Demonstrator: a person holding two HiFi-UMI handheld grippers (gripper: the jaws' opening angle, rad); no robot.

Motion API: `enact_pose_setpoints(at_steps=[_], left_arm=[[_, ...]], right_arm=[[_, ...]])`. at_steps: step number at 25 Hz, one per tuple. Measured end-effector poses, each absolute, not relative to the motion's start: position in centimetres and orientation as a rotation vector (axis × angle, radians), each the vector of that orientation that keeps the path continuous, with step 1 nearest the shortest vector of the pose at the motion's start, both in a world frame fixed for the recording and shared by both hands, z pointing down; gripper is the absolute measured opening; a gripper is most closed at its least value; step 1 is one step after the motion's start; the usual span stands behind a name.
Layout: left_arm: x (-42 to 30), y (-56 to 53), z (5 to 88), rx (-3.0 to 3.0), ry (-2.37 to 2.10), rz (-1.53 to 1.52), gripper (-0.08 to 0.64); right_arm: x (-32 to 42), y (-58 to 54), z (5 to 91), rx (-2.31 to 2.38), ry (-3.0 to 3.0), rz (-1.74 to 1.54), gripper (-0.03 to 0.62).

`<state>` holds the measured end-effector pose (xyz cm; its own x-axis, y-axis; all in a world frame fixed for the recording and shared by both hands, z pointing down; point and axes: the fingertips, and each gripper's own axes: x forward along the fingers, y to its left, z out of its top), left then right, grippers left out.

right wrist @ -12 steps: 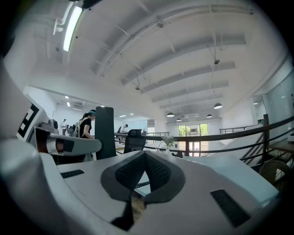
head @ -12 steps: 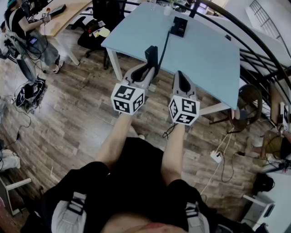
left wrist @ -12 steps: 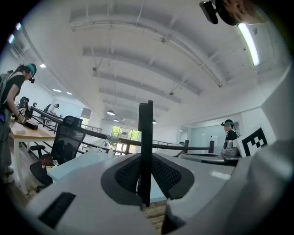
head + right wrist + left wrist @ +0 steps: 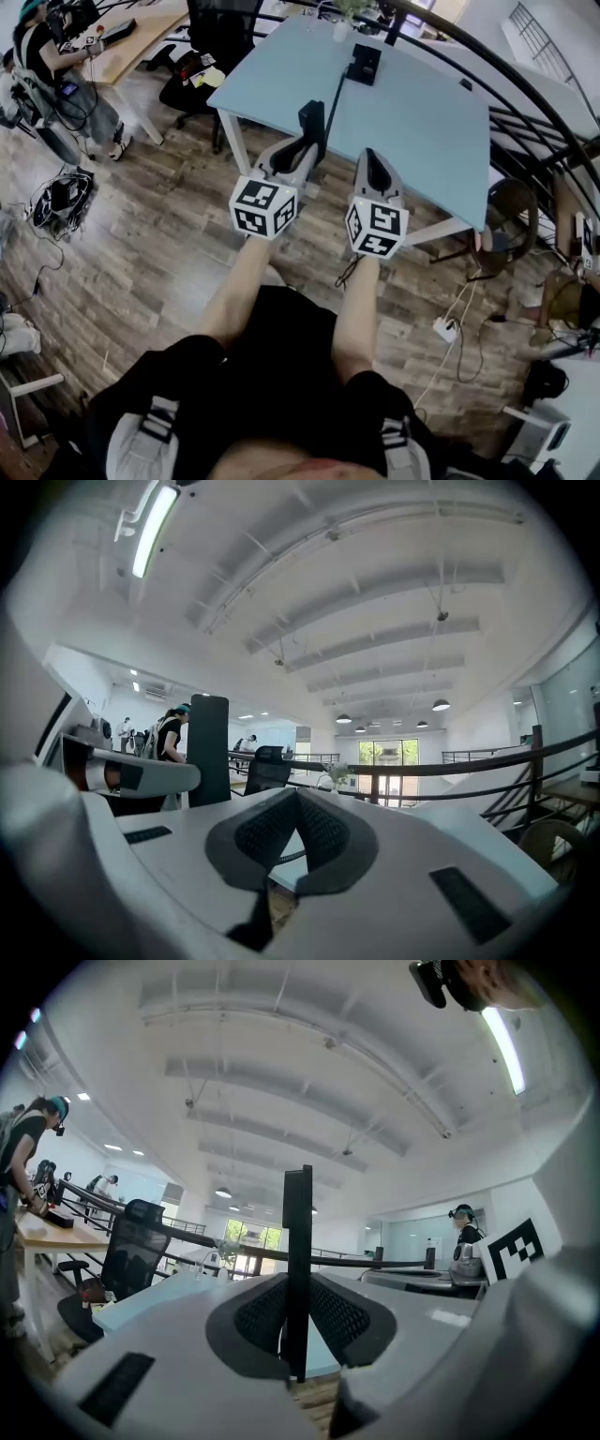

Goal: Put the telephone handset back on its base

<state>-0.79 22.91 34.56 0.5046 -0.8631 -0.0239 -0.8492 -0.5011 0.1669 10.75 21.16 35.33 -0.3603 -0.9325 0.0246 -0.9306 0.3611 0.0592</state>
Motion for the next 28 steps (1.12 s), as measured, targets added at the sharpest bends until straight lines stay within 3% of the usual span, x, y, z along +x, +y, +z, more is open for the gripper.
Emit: enact_pose_setpoints(at_steps=[16,28], left_arm=[[-3.2,19.6,33.7,2.591,-1.521,-0.191,0.064],[-2.0,5.3,35.1,2.601,-1.399,-0.234,0.064]], right_arm=[[10.1,17.3,34.4,1.750,-2.609,-0.023,-0.006],[12.4,5.2,37.0,1.820,-2.504,0.015,-0.006]])
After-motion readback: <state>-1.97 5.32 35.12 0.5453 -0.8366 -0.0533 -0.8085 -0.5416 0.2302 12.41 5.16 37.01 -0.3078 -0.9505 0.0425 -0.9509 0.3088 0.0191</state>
